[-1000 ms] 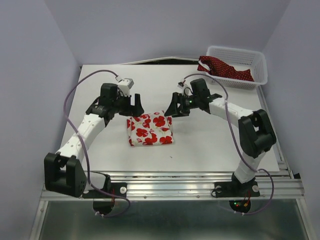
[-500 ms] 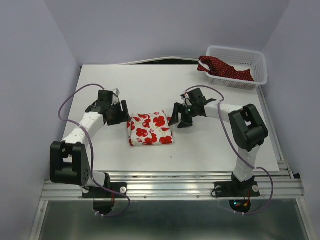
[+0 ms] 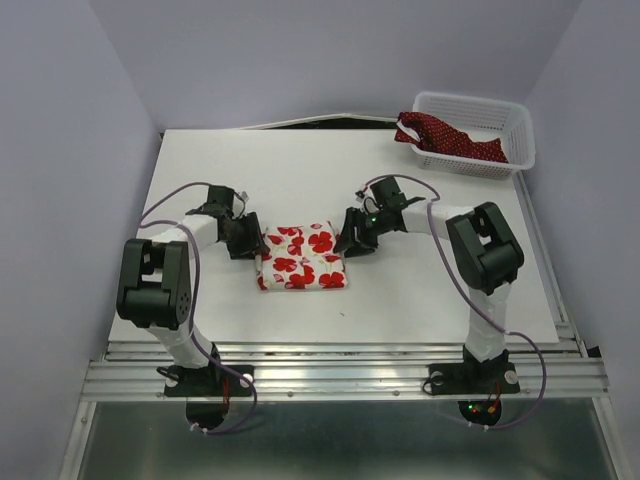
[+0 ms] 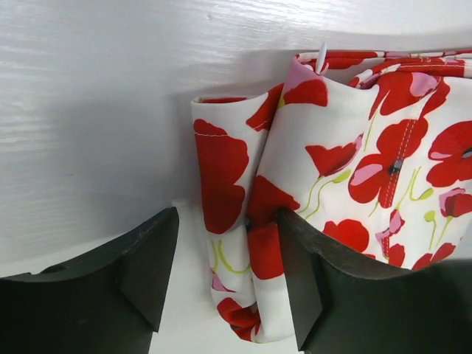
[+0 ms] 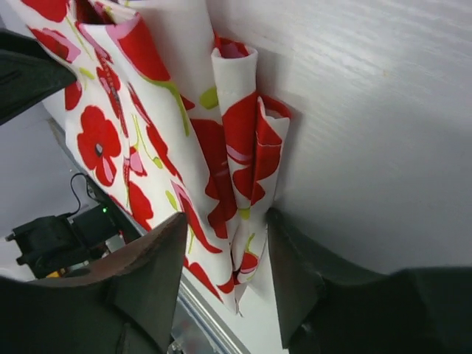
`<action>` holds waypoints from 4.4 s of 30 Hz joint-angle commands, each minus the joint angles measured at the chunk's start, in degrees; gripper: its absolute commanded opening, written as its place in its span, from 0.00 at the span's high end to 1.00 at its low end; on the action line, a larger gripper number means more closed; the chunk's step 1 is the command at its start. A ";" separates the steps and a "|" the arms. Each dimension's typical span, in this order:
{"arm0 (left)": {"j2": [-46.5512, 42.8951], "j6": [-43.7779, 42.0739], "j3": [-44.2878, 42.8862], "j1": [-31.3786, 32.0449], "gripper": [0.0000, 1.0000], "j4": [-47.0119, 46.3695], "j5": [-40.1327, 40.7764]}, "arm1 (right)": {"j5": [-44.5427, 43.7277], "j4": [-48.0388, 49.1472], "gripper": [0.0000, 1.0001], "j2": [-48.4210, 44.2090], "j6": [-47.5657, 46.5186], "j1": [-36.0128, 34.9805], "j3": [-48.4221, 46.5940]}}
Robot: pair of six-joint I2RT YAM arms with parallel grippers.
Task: Fold and stack the skirts
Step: Neatly place the folded skirt to the corner
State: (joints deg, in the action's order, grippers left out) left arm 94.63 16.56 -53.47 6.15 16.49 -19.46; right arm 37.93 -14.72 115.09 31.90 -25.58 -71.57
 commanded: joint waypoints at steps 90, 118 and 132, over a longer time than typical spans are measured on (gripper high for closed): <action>29.64 -4.51 -39.86 -2.98 0.02 -4.01 32.48 | -13.94 -0.57 0.00 0.57 -11.33 11.43 -21.24; 23.95 -29.38 -47.87 -4.92 0.02 -5.94 25.98 | -15.87 -2.68 0.00 -8.29 -18.36 14.94 -22.47; -9.71 -23.78 -37.53 -3.26 0.01 -1.98 -2.64 | -22.98 -2.60 0.00 -15.34 -36.10 27.87 -29.92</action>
State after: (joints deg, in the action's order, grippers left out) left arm 88.09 -10.02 -96.73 2.61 11.38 -6.50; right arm 18.52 -18.81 98.61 4.16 3.49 -96.16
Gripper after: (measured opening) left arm 0.986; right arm 0.999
